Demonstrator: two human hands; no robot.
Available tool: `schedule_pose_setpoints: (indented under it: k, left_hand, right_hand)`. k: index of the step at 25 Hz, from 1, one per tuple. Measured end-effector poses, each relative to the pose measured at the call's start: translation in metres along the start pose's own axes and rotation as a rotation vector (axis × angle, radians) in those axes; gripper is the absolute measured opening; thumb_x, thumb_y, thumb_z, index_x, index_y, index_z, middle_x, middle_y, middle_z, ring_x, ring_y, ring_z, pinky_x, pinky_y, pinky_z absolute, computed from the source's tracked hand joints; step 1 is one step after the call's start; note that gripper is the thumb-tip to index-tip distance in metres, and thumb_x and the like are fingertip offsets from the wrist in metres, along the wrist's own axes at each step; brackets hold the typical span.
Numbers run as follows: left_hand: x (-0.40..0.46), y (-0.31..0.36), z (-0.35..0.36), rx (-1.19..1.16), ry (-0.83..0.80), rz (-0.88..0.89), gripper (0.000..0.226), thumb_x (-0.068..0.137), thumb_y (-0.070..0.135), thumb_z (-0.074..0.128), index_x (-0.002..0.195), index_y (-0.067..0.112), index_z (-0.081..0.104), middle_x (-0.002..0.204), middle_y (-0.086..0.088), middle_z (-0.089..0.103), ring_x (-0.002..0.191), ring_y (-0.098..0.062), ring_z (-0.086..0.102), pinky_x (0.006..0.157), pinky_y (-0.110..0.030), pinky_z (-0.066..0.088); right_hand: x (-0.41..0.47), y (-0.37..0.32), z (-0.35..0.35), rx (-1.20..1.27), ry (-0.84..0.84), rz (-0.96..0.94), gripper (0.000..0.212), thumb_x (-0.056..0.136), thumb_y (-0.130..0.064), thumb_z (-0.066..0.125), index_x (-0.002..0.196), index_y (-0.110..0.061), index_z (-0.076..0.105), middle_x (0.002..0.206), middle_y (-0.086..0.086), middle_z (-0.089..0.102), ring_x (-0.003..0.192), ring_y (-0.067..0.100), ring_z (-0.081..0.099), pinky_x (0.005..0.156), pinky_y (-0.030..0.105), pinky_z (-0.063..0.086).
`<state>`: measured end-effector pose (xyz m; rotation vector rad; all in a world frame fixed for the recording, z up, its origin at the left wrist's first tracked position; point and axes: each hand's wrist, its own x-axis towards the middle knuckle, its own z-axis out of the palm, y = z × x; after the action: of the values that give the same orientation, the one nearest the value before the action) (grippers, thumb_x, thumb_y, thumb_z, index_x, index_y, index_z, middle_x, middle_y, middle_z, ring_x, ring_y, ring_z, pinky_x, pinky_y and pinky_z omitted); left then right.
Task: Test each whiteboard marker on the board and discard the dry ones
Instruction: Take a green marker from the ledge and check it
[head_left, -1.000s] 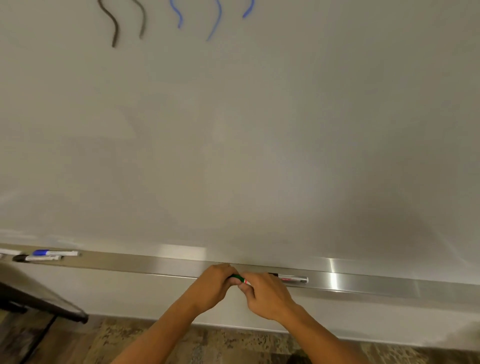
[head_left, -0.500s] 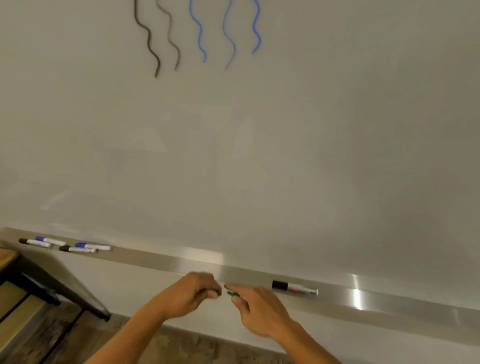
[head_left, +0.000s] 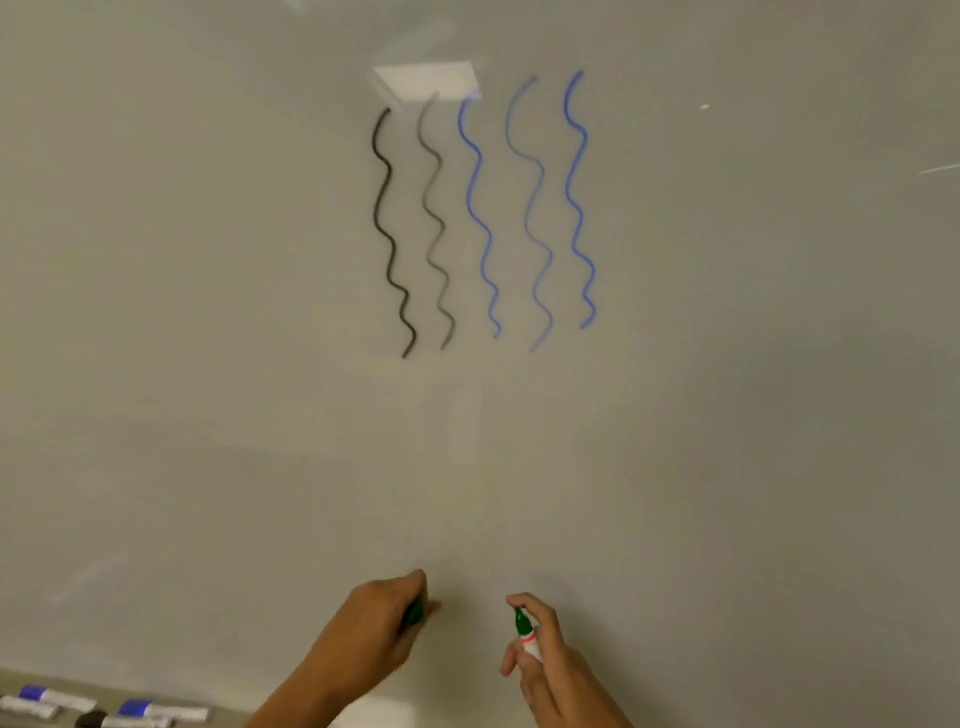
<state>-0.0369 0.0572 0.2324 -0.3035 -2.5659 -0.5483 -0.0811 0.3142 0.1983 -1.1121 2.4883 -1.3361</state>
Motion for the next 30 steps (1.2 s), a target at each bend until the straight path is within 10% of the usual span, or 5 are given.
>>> schedule_pose_setpoints:
  k: [4,12,16,20,30]
  left_hand:
    - [0.055,-0.012,-0.074,0.065,0.44,0.076,0.042,0.091,0.049,0.053,0.066,0.023,0.033,0.045,0.007,0.02,0.039,-0.024,0.035,0.041,-0.017,0.019]
    - [0.139,0.008,-0.205,0.116,0.716,0.352,0.051,0.095,0.043,0.054,0.056,0.012,0.062,0.039,0.004,0.043,0.03,-0.015,0.04,0.036,-0.026,0.036]
    - [0.17,0.019,-0.241,0.061,0.81,0.335,0.037,0.101,0.031,0.046,0.126,0.01,0.063,0.049,0.008,0.045,0.037,-0.008,0.04,0.043,-0.02,0.036]
    - [0.196,0.03,-0.261,0.021,0.871,0.407,0.055,0.096,0.025,0.041,0.147,0.008,0.037,0.08,-0.001,0.056,0.065,-0.011,0.049,0.064,-0.022,0.043]
    - [0.242,0.006,-0.274,0.349,0.82,0.308,0.072,0.093,0.044,0.037,0.153,0.006,0.023,0.16,-0.014,0.023,0.152,-0.029,0.009,0.123,-0.05,0.01]
  right_hand:
    - [0.037,-0.066,-0.032,0.123,0.244,-0.227,0.036,0.103,-0.017,0.04,0.117,-0.04,0.063,0.092,-0.006,0.061,0.07,0.013,0.063,0.073,0.029,0.053]
    - [0.064,-0.192,-0.112,0.188,0.475,-0.442,0.055,0.072,-0.062,0.079,0.108,-0.04,0.042,0.112,0.008,0.07,0.1,0.027,0.069,0.087,0.031,0.055]
    - [0.068,-0.229,-0.145,0.07,0.602,-0.507,0.059,0.081,-0.081,0.05,0.101,-0.027,0.045,0.093,0.009,0.074,0.088,0.028,0.07,0.076,0.04,0.055]
    - [0.076,-0.255,-0.178,0.096,0.708,-0.552,0.077,0.089,-0.08,0.031,0.102,-0.013,0.067,0.074,0.013,0.069,0.062,0.031,0.058,0.061,0.037,0.048]
    - [0.106,-0.285,-0.244,0.076,1.018,-0.503,0.01,0.098,-0.024,0.061,0.102,-0.016,0.067,0.08,-0.001,0.071,0.054,0.021,0.053,0.049,0.034,0.048]
